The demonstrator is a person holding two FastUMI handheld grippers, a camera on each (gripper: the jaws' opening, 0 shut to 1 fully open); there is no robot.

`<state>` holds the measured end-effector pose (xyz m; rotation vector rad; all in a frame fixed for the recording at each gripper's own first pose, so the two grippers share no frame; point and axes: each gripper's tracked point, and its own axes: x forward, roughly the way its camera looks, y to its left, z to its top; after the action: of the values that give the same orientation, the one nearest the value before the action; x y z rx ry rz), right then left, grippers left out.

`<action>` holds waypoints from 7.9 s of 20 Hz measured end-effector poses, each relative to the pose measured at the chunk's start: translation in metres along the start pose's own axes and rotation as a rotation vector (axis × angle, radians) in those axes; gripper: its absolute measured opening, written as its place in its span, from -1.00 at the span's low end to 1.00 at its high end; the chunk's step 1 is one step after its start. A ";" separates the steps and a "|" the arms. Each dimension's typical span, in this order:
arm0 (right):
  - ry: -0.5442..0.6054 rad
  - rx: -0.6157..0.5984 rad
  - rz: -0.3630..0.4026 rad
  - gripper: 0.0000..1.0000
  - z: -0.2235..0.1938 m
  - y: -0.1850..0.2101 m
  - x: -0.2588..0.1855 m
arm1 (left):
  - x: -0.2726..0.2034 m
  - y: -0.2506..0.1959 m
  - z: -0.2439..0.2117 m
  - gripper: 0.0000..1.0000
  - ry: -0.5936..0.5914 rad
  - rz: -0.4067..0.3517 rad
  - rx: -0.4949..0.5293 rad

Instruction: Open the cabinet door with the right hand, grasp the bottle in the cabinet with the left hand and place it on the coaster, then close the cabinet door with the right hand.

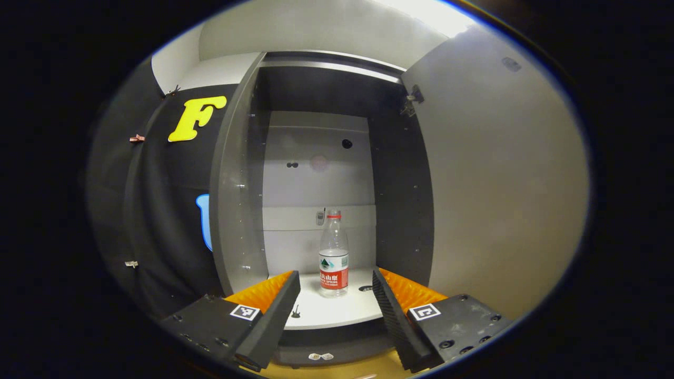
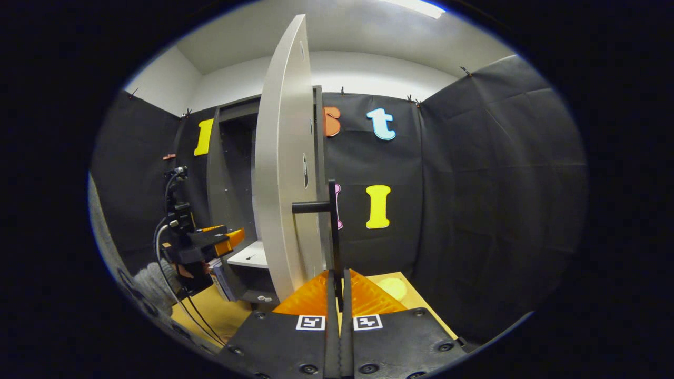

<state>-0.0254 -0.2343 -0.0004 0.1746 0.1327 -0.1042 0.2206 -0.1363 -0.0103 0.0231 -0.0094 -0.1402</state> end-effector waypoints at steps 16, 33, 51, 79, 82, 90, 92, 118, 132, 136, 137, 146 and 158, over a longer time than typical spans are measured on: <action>-0.006 -0.120 -0.371 0.31 -0.004 -0.170 0.016 | 0.127 0.009 -0.034 0.77 0.058 0.091 -0.063; -0.035 -0.155 -0.430 0.90 0.006 -0.194 0.063 | 0.208 0.016 -0.054 0.63 0.109 0.032 -0.106; -0.168 -0.181 -0.389 0.90 0.031 -0.019 -0.088 | -0.075 0.029 -0.010 0.58 0.110 -0.217 -0.099; 0.150 -0.079 0.186 0.92 -0.155 0.181 0.034 | -0.227 0.090 -0.336 0.58 0.272 -0.128 -0.277; 0.189 -0.072 0.203 0.92 -0.172 0.184 0.045 | -0.226 0.087 -0.348 0.59 0.264 -0.145 -0.249; 0.242 -0.079 0.244 0.92 -0.186 0.192 0.051 | -0.240 0.076 -0.348 0.63 0.282 -0.190 -0.146; 0.235 -0.076 0.257 0.92 -0.182 0.195 0.051 | -0.247 0.076 -0.358 0.75 0.323 -0.177 -0.122; 0.090 -0.146 0.130 0.91 -0.080 0.133 -0.018 | -0.257 0.024 -0.123 0.84 0.123 -0.270 -0.063; -0.029 -0.054 -0.311 0.83 -0.027 -0.040 -0.092 | -0.226 -0.129 -0.084 0.84 0.186 -0.695 -0.171; -0.051 -0.060 -0.243 0.90 -0.013 -0.048 -0.069 | -0.195 -0.140 -0.075 0.80 0.182 -0.666 -0.201; -0.052 -0.060 -0.213 0.90 -0.012 -0.048 -0.062 | -0.186 -0.139 -0.073 0.80 0.175 -0.650 -0.202; -0.004 -0.053 0.043 0.89 -0.016 -0.014 -0.016 | -0.147 -0.134 -0.075 0.81 0.160 -0.544 -0.174; 0.056 -0.002 0.348 0.83 -0.032 0.105 0.009 | -0.169 -0.057 -0.077 0.80 0.173 -0.368 -0.137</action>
<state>-0.0085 -0.1268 -0.0156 0.1966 0.1568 0.2472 0.0461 -0.1674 -0.0898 -0.1010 0.1783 -0.5061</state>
